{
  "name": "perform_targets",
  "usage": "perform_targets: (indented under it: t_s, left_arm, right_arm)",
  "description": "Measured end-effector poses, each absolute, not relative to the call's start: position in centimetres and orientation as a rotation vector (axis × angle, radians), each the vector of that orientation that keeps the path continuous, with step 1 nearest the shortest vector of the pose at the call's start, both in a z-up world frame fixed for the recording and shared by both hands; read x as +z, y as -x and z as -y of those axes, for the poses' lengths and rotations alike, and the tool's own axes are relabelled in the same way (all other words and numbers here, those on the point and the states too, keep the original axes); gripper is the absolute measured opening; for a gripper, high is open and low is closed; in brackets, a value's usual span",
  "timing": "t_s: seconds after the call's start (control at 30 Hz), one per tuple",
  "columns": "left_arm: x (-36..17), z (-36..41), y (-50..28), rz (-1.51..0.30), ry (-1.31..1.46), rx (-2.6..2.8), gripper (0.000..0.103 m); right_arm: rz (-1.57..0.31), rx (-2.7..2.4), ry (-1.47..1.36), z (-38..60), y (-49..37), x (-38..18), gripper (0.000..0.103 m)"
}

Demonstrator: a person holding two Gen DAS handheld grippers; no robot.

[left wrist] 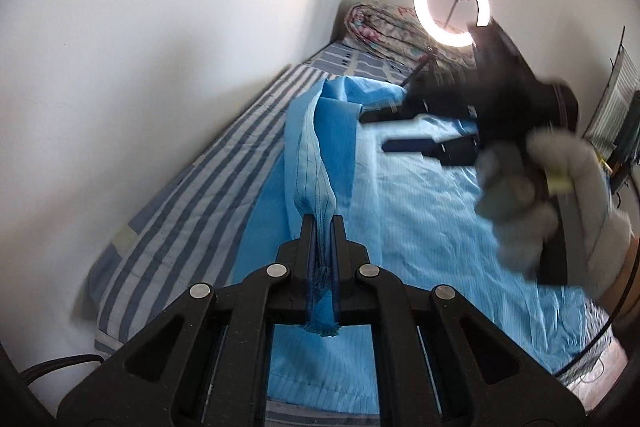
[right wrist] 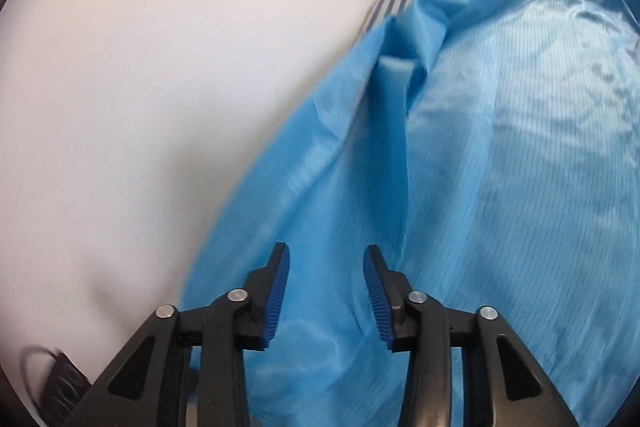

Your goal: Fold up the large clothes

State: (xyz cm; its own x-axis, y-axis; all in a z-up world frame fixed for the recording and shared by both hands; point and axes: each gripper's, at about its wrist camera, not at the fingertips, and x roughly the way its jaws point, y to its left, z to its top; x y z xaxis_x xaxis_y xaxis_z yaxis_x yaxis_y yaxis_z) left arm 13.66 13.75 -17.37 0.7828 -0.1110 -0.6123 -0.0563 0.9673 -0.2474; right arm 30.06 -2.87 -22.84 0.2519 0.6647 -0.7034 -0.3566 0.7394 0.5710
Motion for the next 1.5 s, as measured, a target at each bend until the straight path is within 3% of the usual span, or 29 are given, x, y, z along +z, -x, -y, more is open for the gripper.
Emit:
perform_targets:
  t_s: [0.2,0.23,0.3,0.4,0.67,0.73,0.77,0.8,1.0,1.2,1.5]
  left_arm:
    - [-17.8,-10.4,-13.2,-0.688,0.178,-0.095,0.004]
    - [-17.8,-9.9,-13.1,-0.69,0.162,-0.109,0.004]
    - [-17.9,-9.0,-13.0,-0.694,0.132,-0.139,0.004]
    - [-17.9,-7.0,-12.8,-0.7,0.119,-0.192,0.004]
    - [-17.5,-4.1,-10.9,-0.719,0.098,-0.328,0.004]
    - [-17.4,-4.3,-10.1,-0.734,0.123,-0.35,0.019]
    - [-17.4,-4.6,-9.8,-0.743,0.146,-0.36,0.034]
    - [-17.4,-5.0,-9.4,-0.747,0.172,-0.365,0.042]
    - [-18.8,-8.4,-9.0,-0.81,0.263,-0.293,0.042]
    - [-22.6,-11.2,-11.1,-0.931,0.457,-0.265,0.042]
    - [-26.1,-7.7,-13.4,-1.052,0.524,-0.386,0.041]
  right_arm:
    - [-1.137,0.73,-0.342,0.9,-31.7,-22.1,0.053]
    - [-1.153,0.716,-0.333,0.5,-32.0,-22.5,0.049]
    - [-1.177,0.714,-0.323,0.3,-31.6,-23.3,0.023]
    - [-1.179,0.74,-0.317,0.0,-30.6,-23.6,0.0]
    - [-1.071,0.724,-0.394,7.1,-27.7,-21.4,0.0]
    - [-1.067,0.696,-0.437,9.8,-26.6,-21.9,0.0]
    - [-1.072,0.688,-0.456,10.9,-25.5,-21.9,0.0]
    - [-1.081,0.669,-0.462,12.0,-25.0,-22.5,0.0]
    - [-1.174,0.561,-0.49,16.8,-23.2,-26.4,0.0]
    - [-1.279,0.44,-0.346,17.7,-22.8,-28.9,0.0]
    - [-1.3,0.406,-0.289,17.8,-22.7,-28.7,0.0]
